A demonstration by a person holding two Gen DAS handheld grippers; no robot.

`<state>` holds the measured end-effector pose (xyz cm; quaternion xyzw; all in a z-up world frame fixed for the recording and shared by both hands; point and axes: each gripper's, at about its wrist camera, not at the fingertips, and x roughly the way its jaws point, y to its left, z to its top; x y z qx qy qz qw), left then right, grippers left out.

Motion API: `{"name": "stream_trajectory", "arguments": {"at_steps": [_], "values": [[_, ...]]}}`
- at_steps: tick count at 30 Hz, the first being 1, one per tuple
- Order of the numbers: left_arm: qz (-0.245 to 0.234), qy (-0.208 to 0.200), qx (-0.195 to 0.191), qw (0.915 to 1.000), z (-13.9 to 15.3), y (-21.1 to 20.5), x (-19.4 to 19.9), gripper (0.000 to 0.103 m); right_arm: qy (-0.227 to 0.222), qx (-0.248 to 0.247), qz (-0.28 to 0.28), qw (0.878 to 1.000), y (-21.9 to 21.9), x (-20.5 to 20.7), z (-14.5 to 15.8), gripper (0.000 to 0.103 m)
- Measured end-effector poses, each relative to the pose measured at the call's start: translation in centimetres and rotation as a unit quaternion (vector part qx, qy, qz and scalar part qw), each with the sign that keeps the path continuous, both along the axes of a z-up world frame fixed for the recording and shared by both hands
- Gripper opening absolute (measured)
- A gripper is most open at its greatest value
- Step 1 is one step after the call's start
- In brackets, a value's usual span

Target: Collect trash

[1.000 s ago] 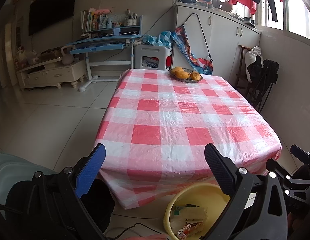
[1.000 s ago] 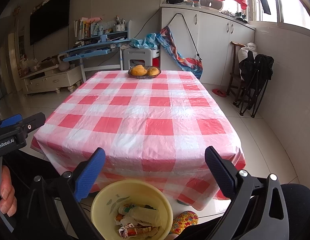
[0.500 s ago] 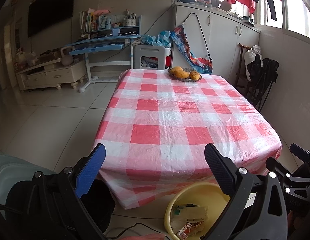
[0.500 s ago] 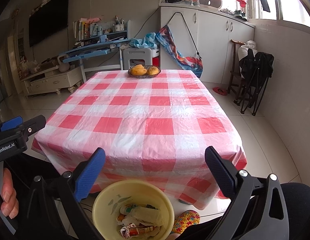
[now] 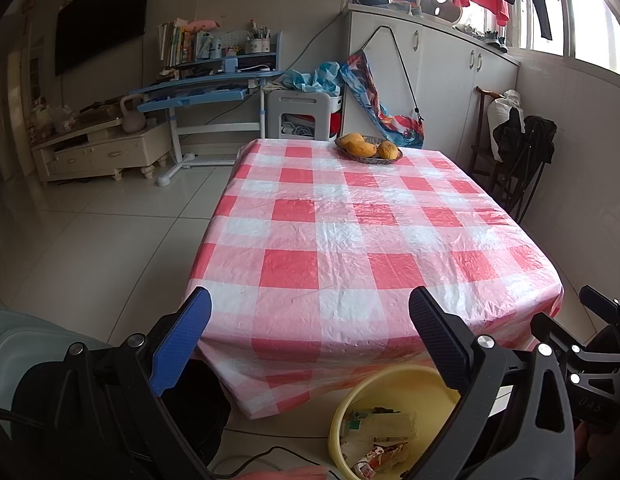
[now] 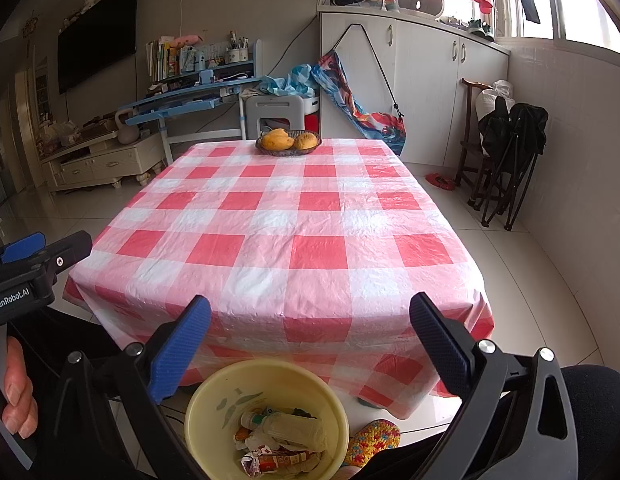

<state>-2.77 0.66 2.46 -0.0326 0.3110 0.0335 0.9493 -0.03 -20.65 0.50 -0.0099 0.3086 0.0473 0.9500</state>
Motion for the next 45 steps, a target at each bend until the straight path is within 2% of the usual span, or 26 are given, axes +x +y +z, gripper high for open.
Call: {"name": "stream_trajectory", "arguments": {"at_steps": [14, 25, 45], "values": [[-0.002, 0.000, 0.004, 1.0000, 0.07, -0.13, -0.03, 0.096, -0.001, 0.005, -0.002, 1.000, -0.17, -0.05, -0.03, 0.095], [0.001, -0.004, -0.006, 1.0000, 0.31, 0.27, 0.09, 0.096, -0.001, -0.020, 0.006, 1.000, 0.59, -0.17, -0.32, 0.095], [-0.002, -0.004, -0.003, 1.0000, 0.20, 0.25, 0.09, 0.096, 0.003, -0.018, 0.006, 1.000, 0.56, -0.06, -0.36, 0.095]]}}
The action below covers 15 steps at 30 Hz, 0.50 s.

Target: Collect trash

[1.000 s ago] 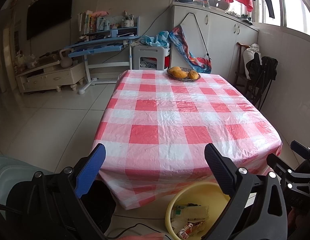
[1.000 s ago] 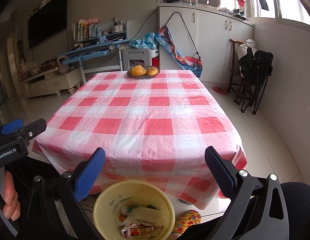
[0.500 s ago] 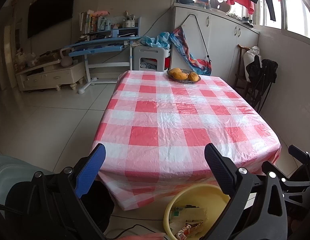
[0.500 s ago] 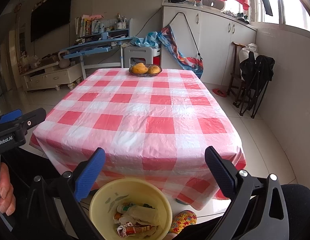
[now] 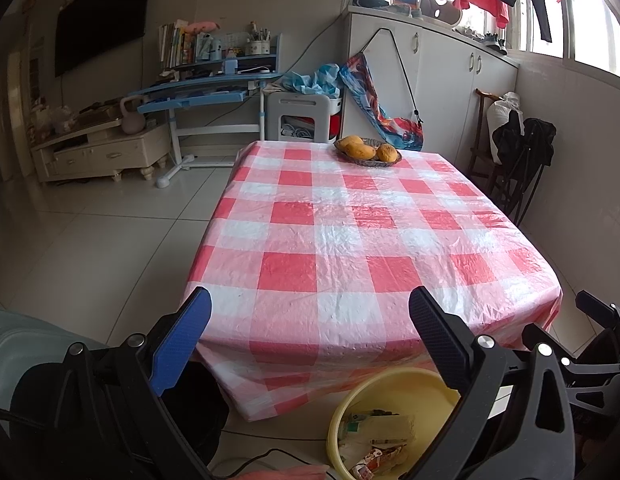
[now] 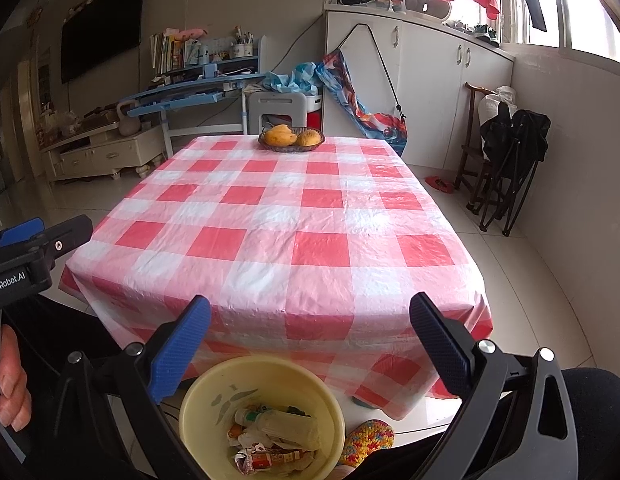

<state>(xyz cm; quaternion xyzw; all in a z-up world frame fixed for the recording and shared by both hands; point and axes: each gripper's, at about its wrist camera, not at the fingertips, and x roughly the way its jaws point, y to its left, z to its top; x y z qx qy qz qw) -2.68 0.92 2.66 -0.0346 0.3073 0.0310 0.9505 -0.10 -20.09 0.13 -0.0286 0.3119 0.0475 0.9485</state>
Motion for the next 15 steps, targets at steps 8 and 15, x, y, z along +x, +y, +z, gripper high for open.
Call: {"name": "stream_trajectory", "arguments": {"at_steps": [8, 15], "values": [[0.000, 0.000, 0.000, 1.0000, 0.00, -0.03, -0.01, 0.096, 0.001, -0.001, 0.001, 1.000, 0.09, 0.00, -0.05, 0.095], [0.000, 0.000, 0.000, 1.0000, 0.00, -0.03, 0.02, 0.096, 0.001, -0.001, 0.001, 1.000, 0.12, -0.03, -0.03, 0.095]]}}
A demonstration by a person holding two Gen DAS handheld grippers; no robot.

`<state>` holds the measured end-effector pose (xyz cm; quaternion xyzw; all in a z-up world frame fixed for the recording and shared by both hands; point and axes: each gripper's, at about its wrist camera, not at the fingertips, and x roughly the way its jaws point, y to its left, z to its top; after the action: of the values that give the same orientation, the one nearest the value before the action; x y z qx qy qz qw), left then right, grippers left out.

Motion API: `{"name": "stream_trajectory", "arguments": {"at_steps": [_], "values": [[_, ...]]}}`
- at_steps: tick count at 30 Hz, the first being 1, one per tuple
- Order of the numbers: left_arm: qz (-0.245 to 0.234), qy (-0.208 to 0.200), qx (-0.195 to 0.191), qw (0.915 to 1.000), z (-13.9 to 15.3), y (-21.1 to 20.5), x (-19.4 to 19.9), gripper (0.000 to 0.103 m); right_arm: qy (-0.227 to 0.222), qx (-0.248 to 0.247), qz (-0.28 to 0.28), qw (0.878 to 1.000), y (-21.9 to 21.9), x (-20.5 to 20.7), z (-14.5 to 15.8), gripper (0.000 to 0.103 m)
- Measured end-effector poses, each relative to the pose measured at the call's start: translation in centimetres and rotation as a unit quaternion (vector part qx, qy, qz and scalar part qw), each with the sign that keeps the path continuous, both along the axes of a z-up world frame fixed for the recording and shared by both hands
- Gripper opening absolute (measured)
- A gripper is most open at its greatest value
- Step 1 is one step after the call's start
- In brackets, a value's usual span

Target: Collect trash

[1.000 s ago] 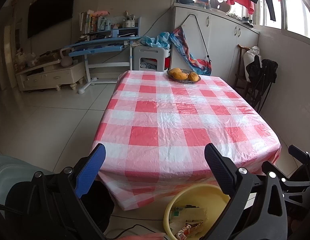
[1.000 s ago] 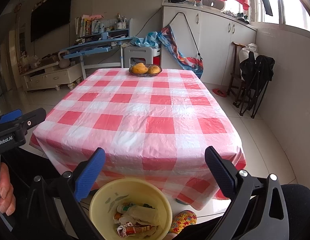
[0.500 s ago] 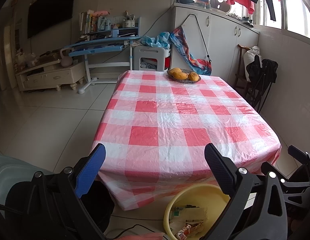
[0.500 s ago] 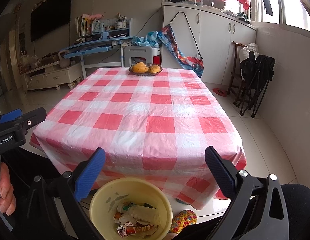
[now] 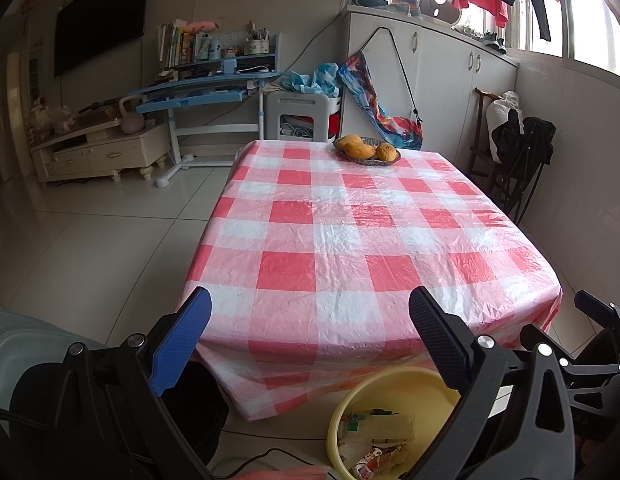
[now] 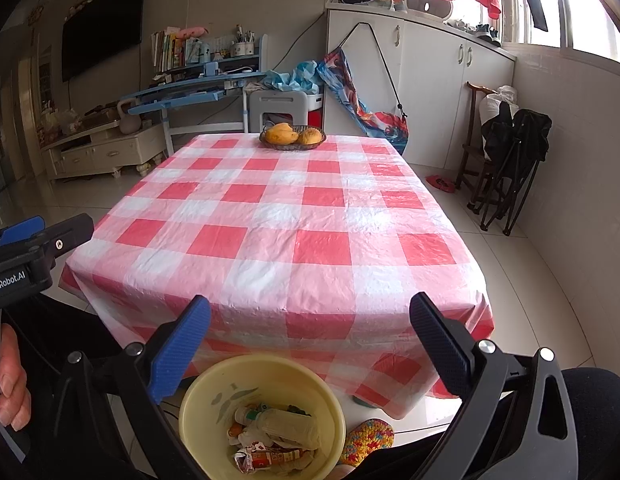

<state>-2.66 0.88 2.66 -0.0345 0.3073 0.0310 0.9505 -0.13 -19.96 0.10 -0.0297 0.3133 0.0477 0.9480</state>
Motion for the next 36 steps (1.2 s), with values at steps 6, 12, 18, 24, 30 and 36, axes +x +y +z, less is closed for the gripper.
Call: {"name": "stream_trajectory", "arguments": {"at_steps": [6, 12, 18, 24, 30, 36], "values": [[0.001, 0.000, -0.001, 1.0000, -0.02, 0.00, -0.02, 0.096, 0.001, -0.001, 0.001, 1.000, 0.05, 0.03, -0.07, 0.095], [0.001, 0.000, -0.001, 1.0000, -0.02, 0.01, -0.01, 0.096, 0.001, -0.001, 0.001, 1.000, 0.10, 0.01, -0.07, 0.095], [0.001, 0.000, -0.001, 1.0000, -0.02, 0.03, 0.00, 0.096, 0.001, -0.001, 0.001, 1.000, 0.09, 0.04, -0.06, 0.095], [0.001, 0.000, -0.003, 1.0000, -0.07, 0.05, -0.01, 0.096, 0.001, -0.001, 0.001, 1.000, 0.10, -0.02, -0.16, 0.095], [0.002, 0.002, -0.003, 1.0000, -0.29, 0.04, 0.01, 0.096, 0.001, 0.004, 0.000, 1.000, -0.11, 0.04, -0.25, 0.095], [0.003, 0.004, -0.009, 0.9999, -0.72, 0.04, 0.03, 0.096, 0.002, 0.005, 0.000, 1.000, -0.15, 0.05, -0.27, 0.095]]}}
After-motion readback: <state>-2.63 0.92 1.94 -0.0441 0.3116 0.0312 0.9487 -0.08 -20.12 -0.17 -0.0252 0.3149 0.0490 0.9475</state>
